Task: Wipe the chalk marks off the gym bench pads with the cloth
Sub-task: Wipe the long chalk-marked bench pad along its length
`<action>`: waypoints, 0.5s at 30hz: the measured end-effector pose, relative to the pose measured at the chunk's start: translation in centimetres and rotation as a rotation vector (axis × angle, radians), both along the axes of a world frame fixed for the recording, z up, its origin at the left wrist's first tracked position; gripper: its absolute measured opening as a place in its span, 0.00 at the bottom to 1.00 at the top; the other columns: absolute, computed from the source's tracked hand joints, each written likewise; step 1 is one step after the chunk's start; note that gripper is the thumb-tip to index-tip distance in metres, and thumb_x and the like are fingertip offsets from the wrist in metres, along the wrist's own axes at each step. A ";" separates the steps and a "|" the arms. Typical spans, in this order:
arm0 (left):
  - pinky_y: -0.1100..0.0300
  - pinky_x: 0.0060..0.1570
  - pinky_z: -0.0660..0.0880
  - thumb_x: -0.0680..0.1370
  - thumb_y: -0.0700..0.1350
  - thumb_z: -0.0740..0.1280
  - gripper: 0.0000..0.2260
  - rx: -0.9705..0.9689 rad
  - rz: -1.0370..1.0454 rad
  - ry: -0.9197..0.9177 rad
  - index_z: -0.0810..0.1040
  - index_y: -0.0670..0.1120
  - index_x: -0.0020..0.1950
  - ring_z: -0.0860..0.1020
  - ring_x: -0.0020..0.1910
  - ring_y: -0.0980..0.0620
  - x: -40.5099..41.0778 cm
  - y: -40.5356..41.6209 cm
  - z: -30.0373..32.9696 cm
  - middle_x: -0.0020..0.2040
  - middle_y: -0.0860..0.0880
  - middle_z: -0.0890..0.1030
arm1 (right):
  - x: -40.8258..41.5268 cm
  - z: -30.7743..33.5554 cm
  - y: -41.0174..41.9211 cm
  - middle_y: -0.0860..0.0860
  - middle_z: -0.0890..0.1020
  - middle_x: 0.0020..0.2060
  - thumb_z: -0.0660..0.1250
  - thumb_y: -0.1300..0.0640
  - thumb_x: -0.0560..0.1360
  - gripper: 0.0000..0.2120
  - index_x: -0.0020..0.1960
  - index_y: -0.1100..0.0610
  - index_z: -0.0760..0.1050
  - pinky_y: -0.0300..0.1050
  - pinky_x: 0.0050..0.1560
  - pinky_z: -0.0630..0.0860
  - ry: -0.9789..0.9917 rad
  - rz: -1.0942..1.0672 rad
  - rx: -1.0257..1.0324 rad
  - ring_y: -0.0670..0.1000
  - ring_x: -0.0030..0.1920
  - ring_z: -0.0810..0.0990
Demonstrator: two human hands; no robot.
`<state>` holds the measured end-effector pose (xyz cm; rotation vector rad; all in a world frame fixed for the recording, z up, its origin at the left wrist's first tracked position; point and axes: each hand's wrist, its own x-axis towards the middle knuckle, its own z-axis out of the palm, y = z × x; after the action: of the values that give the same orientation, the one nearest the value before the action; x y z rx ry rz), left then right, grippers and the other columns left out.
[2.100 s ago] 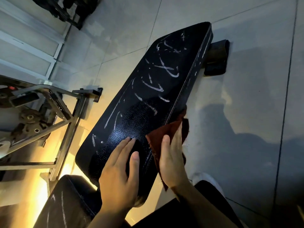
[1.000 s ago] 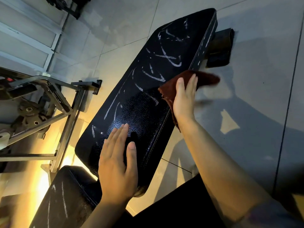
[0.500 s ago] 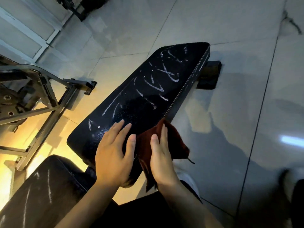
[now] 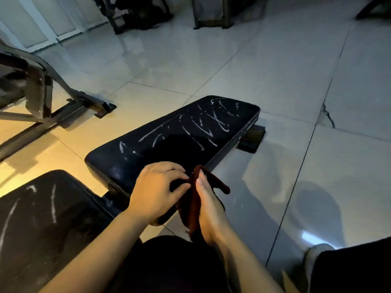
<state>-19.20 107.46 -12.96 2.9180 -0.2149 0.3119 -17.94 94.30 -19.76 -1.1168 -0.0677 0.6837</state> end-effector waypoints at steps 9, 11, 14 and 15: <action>0.59 0.29 0.67 0.81 0.45 0.63 0.03 -0.396 0.047 0.058 0.73 0.53 0.49 0.73 0.30 0.55 -0.9 0.2 1.1 0.38 0.51 0.78 | 2.5 1.2 -1.5 0.50 0.75 0.56 0.53 0.63 0.83 0.15 0.63 0.45 0.67 0.43 0.40 0.80 0.119 -0.203 -0.143 0.47 0.50 0.78; 0.56 0.31 0.70 0.81 0.44 0.63 0.03 -0.407 0.028 0.067 0.73 0.52 0.48 0.73 0.31 0.53 -1.0 -0.1 1.4 0.38 0.51 0.78 | 3.2 0.7 -1.6 0.48 0.76 0.56 0.53 0.66 0.82 0.21 0.63 0.40 0.64 0.48 0.48 0.80 0.078 -0.249 -0.195 0.49 0.53 0.80; 0.63 0.32 0.70 0.80 0.44 0.63 0.04 -0.401 0.017 0.063 0.73 0.53 0.47 0.75 0.36 0.54 -0.4 -1.2 1.9 0.37 0.54 0.77 | 4.7 -0.4 -2.0 0.47 0.79 0.55 0.58 0.65 0.80 0.21 0.55 0.37 0.69 0.53 0.58 0.79 -0.114 -0.230 -0.401 0.50 0.56 0.80; 0.64 0.33 0.70 0.80 0.44 0.63 0.04 -0.400 0.015 0.076 0.73 0.53 0.47 0.75 0.37 0.55 0.2 -1.8 2.1 0.37 0.54 0.76 | 5.3 -0.8 -2.3 0.46 0.79 0.52 0.60 0.64 0.80 0.18 0.54 0.39 0.71 0.53 0.58 0.79 -0.172 -0.215 -0.477 0.50 0.56 0.79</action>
<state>-19.05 105.69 -10.84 2.5308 -0.1038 0.2157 -12.59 92.02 -20.55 -1.6145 0.0736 0.4168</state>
